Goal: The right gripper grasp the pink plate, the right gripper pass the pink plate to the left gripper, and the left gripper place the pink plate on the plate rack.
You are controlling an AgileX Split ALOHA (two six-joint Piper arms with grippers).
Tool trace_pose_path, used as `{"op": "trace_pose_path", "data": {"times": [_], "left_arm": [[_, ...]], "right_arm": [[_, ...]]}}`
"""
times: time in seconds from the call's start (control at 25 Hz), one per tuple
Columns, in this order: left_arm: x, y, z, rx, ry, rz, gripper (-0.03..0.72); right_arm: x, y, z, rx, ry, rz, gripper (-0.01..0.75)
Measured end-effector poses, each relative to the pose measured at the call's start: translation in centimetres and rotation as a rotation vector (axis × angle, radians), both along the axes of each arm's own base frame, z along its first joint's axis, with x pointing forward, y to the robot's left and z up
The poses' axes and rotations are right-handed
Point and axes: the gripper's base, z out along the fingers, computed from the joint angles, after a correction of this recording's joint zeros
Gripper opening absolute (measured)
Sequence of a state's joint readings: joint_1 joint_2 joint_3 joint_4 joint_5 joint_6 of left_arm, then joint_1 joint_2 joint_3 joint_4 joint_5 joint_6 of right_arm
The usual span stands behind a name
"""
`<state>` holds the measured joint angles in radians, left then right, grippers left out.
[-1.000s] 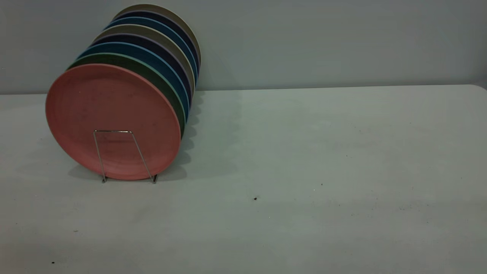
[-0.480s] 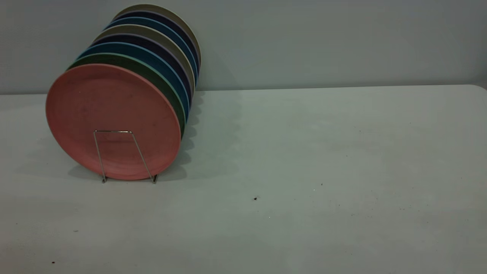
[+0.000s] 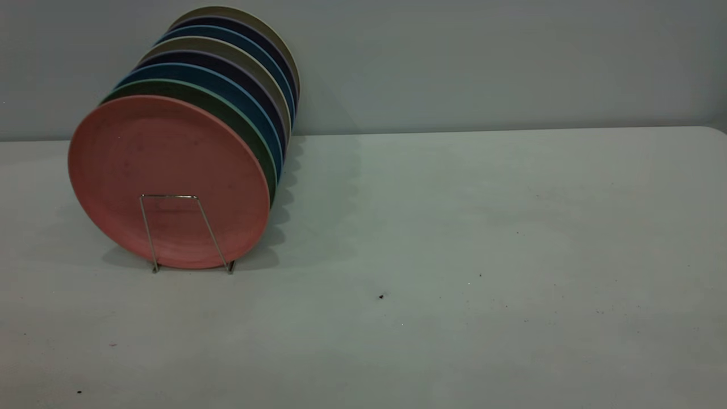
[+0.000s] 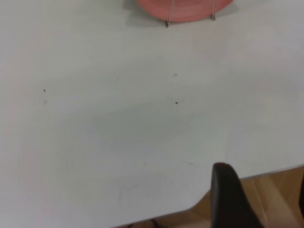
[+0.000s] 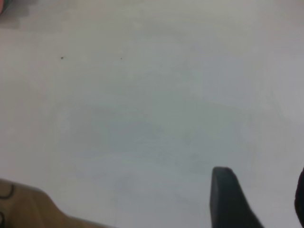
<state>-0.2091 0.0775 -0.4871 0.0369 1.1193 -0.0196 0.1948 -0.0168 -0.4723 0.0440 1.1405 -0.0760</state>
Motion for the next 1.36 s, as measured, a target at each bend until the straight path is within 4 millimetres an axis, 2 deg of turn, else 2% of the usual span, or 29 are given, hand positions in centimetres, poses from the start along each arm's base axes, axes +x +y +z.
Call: {"op": "trace_pose_path", "data": {"times": [0.2, 0.48, 1.36], "left_arm": [[-0.1, 0.0, -0.1, -0.003, -0.004, 0.020, 0.391], [-1.3, -0.1, -0.2, -0.012, -0.081, 0.206, 0.391], [-1.5, -0.1, -0.2, -0.011, -0.088, 0.213, 0.391]], "right_arm": [[0.0, 0.0, 0.0, 0.003, 0.000, -0.019, 0.357], [0.0, 0.2, 0.0, 0.014, 0.000, -0.130, 0.357], [0.0, 0.3, 0.0, 0.017, 0.000, -0.140, 0.357]]}}
